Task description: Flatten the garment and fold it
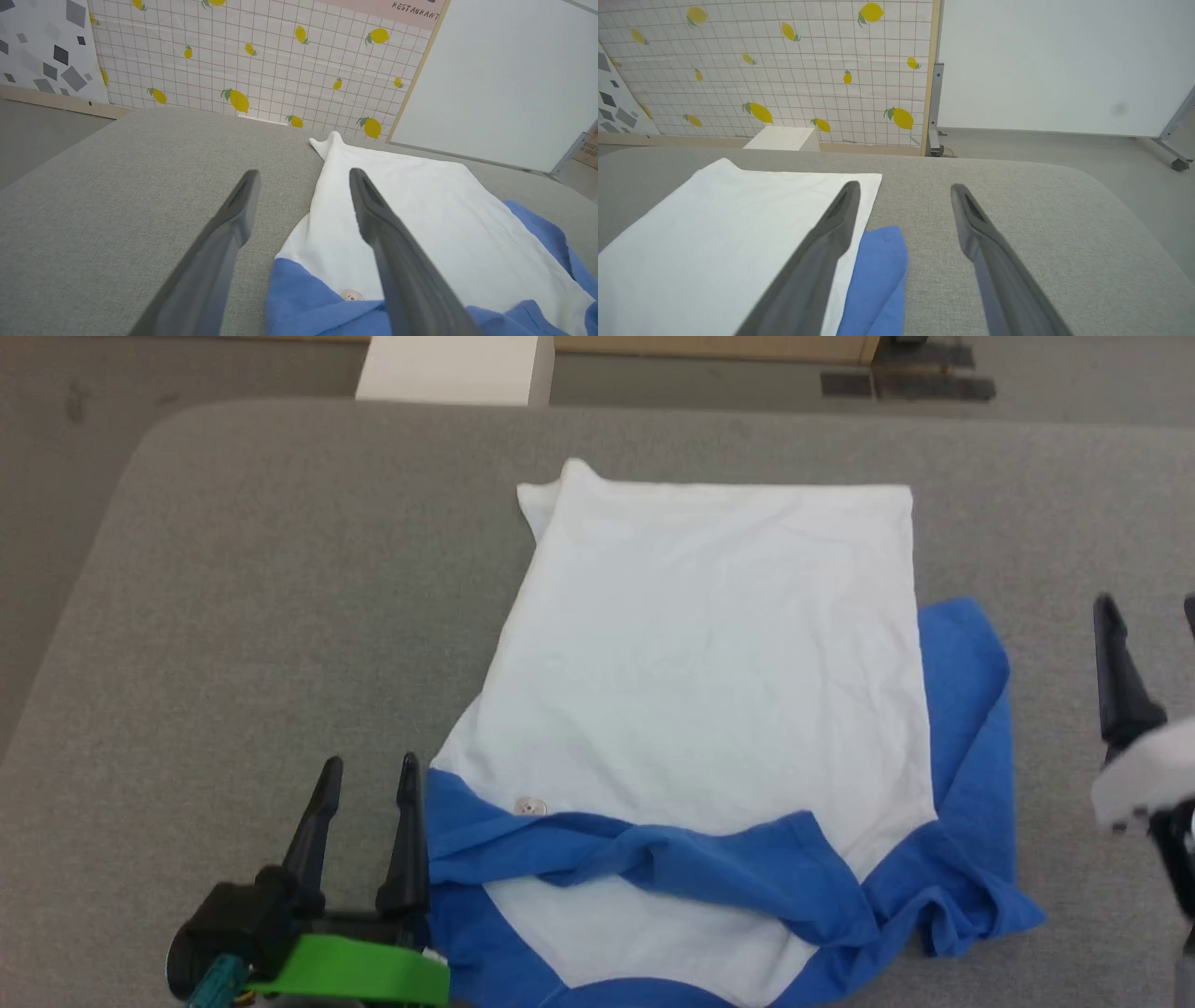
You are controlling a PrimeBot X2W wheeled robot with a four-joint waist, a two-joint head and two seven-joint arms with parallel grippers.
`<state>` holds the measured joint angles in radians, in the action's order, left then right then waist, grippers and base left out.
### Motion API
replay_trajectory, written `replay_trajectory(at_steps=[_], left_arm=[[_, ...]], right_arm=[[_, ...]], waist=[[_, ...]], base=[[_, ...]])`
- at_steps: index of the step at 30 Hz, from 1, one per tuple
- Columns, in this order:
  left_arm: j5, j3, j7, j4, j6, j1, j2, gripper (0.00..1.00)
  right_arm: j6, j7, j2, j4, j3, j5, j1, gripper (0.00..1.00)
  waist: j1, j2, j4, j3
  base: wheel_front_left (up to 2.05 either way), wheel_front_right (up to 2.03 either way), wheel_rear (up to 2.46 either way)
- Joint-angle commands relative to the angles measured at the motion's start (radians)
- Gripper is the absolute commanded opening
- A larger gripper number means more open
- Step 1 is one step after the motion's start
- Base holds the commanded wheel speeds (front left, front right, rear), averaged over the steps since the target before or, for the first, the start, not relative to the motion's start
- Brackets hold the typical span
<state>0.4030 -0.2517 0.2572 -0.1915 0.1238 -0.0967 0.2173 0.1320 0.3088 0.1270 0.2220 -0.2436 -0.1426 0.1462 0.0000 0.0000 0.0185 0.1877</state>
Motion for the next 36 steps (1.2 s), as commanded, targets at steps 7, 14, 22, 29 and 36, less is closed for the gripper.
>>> replay_trajectory(at_steps=[7,14,22,29,36], left_arm=[[-0.018,-0.014,0.004,0.021,-0.023,0.082,-0.015,1.0],[-0.022,-0.026,0.005,0.038,-0.041,0.133,-0.03,1.0],[-0.022,-0.032,0.005,0.055,-0.058,0.165,-0.041,1.0],[-0.018,-0.03,0.005,0.066,-0.07,0.183,-0.047,1.0],[-0.01,-0.029,0.005,0.08,-0.078,0.192,-0.054,1.0]], right_arm=[[-0.001,0.222,0.122,-0.164,0.034,-0.06,0.246,1.0],[-0.001,0.417,0.181,-0.293,0.022,-0.082,0.367,1.0],[-0.001,0.493,0.212,-0.358,0.04,-0.106,0.405,1.0],[-0.001,0.538,0.227,-0.378,0.048,-0.124,0.405,1.0],[-0.001,0.601,0.24,-0.38,0.059,-0.144,0.406,0.37]], waist=[[0.0,0.0,0.017,0.158],[0.0,0.0,0.044,0.231],[0.0,0.0,0.073,0.275],[0.0,0.0,0.097,0.304],[0.0,0.0,0.115,0.322]], base=[[0.0,0.0,0.0],[0.0,0.0,0.0],[0.0,0.0,0.0],[0.0,0.0,0.0],[0.0,0.0,0.0]])
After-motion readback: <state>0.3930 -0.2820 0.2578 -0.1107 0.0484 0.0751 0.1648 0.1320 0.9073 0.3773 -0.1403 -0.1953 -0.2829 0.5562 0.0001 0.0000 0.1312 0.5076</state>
